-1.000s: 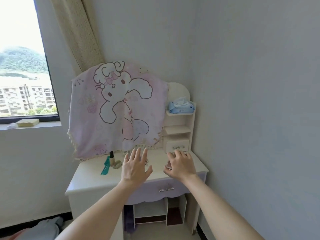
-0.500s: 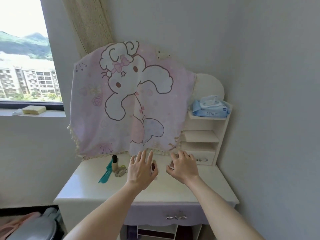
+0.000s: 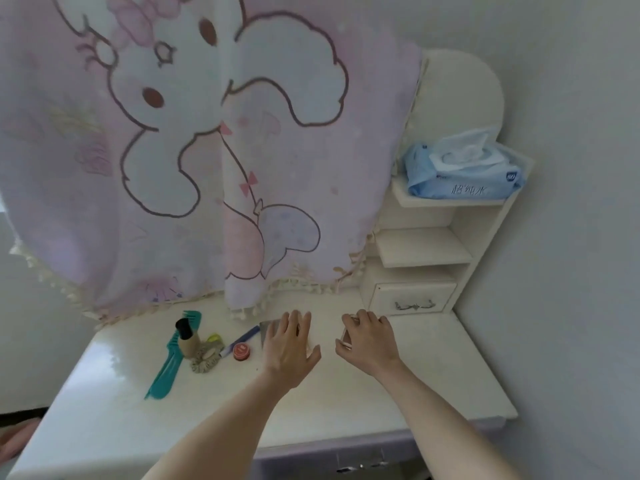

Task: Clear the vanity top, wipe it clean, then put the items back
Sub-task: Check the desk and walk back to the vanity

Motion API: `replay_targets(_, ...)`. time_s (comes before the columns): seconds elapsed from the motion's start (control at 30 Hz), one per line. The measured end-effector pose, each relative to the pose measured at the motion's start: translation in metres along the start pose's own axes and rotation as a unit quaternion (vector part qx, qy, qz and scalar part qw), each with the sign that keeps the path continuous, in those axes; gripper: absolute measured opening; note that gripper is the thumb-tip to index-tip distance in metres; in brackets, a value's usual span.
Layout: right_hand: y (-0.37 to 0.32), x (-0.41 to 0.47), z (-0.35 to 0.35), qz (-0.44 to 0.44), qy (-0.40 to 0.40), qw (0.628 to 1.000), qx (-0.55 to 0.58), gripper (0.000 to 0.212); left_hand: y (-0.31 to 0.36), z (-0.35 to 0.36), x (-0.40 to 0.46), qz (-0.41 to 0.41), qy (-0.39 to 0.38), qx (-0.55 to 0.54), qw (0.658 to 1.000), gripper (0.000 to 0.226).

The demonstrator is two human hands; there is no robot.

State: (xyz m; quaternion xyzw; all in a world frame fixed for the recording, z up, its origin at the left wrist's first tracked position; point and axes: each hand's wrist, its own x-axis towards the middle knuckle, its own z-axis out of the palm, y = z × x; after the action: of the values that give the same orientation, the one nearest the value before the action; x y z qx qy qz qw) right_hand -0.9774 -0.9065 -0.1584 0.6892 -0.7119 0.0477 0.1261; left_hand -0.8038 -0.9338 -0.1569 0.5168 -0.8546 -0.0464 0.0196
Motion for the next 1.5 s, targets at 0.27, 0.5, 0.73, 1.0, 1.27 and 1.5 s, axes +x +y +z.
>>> replay_targets(0.27,0.02,0.028,0.089,-0.052,-0.07,0.995,0.038,0.065,0.005,0.076,0.041,-0.016,-0.101,0.011,0.995,0.081)
replay_targets(0.5,0.037,0.05,0.154,-0.131,-0.118,0.979,0.105,0.067,0.026,0.121,0.057,-0.018,-0.13,-0.028,0.991,0.062)
replay_targets(0.73,0.049,0.052,0.173,-0.174,-0.097,0.967,0.161,0.075,0.032,0.133,0.068,-0.017,-0.15,0.004,0.989,0.06)
replay_targets(1.0,0.082,0.01,0.184,-0.165,-0.099,0.967,0.165,0.052,0.03,0.14,0.063,-0.015,-0.158,-0.014,0.987,0.06)
replay_targets(1.27,0.045,0.036,0.191,-0.168,-0.12,0.96,0.187,0.042,0.01,0.129,0.054,-0.016,-0.121,-0.012,0.992,0.059)
replay_targets(1.5,0.002,0.046,0.18,-0.177,-0.141,0.954,0.198,0.036,-0.009,0.128,0.045,-0.028,-0.105,-0.005,0.994,0.061)
